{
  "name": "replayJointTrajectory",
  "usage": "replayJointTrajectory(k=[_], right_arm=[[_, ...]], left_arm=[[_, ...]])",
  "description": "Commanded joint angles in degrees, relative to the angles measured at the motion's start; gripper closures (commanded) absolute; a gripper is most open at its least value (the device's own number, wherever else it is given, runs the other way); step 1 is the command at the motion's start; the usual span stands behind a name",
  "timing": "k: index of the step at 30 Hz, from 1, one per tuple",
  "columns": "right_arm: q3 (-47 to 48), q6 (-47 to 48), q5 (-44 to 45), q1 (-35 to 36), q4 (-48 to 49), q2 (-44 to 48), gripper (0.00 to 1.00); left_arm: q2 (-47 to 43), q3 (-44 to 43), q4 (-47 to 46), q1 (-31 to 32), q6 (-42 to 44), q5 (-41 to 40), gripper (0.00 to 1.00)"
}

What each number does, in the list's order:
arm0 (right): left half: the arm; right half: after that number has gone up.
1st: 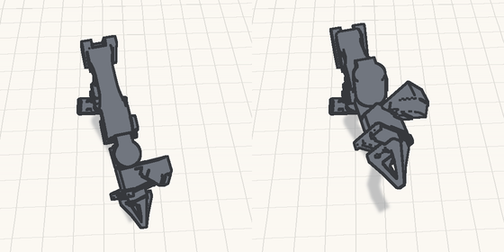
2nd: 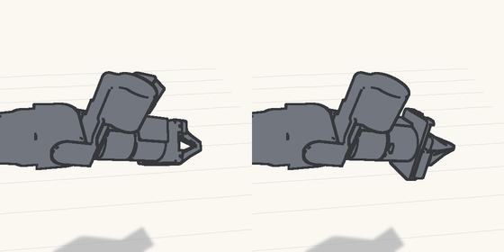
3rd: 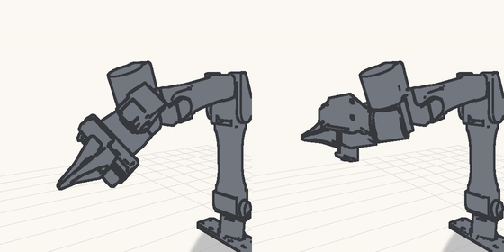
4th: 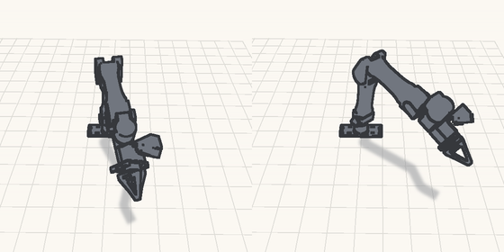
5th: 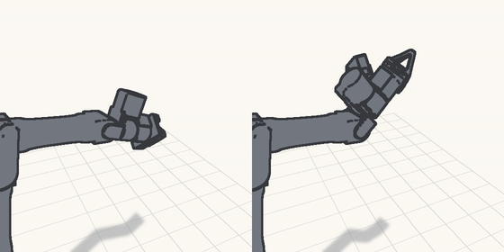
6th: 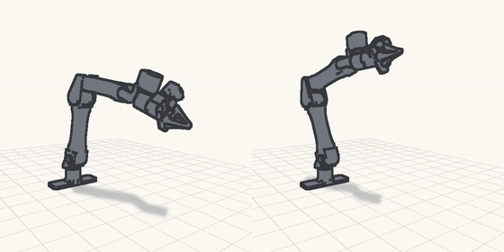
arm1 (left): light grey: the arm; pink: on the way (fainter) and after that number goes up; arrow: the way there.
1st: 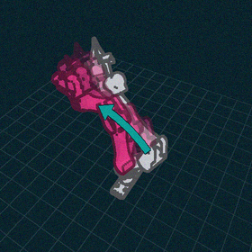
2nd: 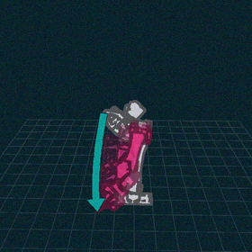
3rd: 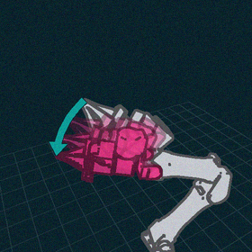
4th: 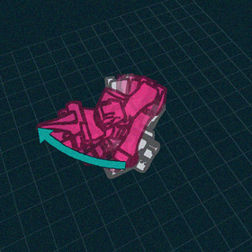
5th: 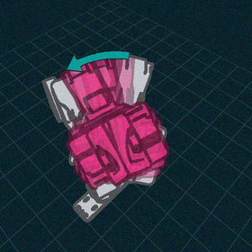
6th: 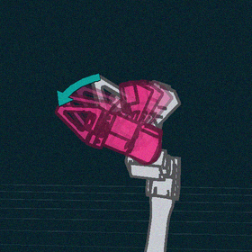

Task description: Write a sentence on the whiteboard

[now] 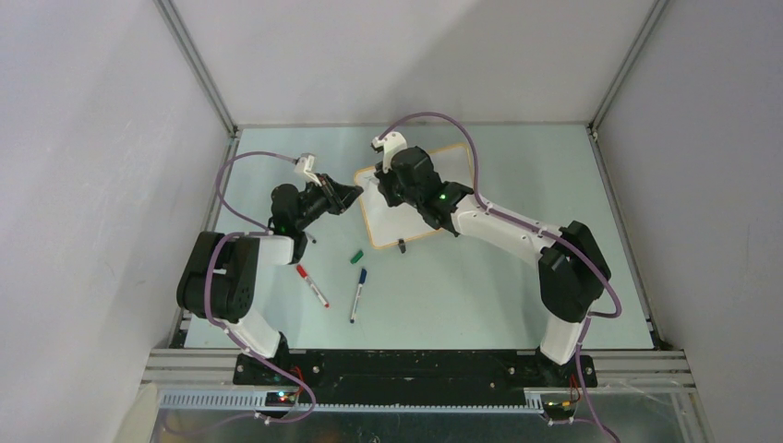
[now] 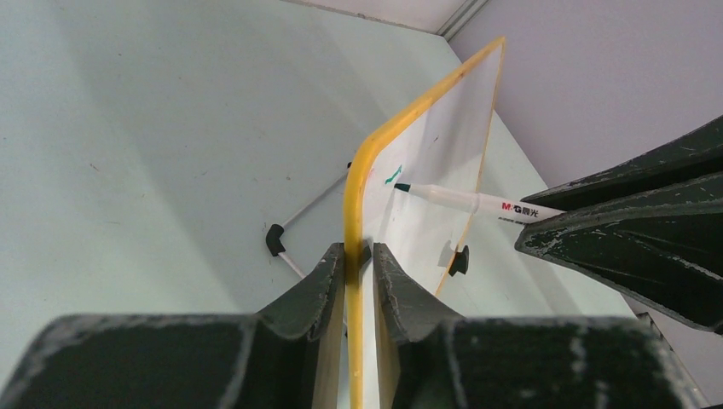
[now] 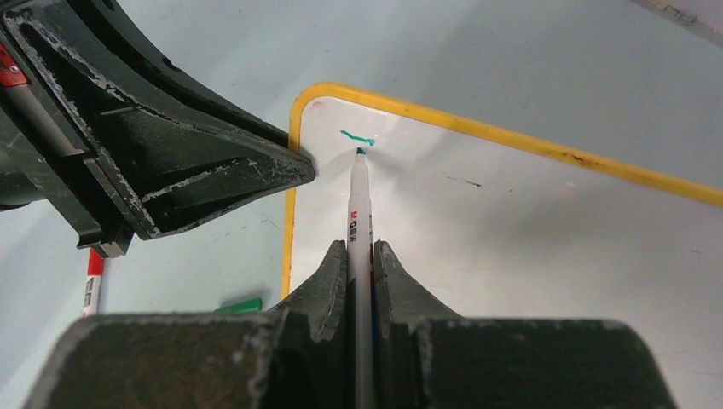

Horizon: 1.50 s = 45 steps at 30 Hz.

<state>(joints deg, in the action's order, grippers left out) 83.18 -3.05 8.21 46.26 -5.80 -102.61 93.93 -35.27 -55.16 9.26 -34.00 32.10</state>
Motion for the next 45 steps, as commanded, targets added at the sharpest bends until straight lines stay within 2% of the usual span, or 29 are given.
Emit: replayJointTrajectory(k=[1, 23, 45], right_arm=[[3.3, -0.5, 0.5, -0.4, 0.6, -0.7, 1.0], [3.4, -0.9, -0.3, -0.6, -1.5, -1.1, 1.0], [-3.0, -2.2, -0.8, -0.6, -1.8, 2.5, 1.0]], left_arm=[[-2.1, -1.5, -2.0, 0.5, 1.3, 1.1, 0.79], [-2.1, -1.6, -1.9, 0.4, 1.6, 1.2, 0.79], [-2.4, -1.6, -1.4, 0.5, 1.9, 0.9, 0.8]])
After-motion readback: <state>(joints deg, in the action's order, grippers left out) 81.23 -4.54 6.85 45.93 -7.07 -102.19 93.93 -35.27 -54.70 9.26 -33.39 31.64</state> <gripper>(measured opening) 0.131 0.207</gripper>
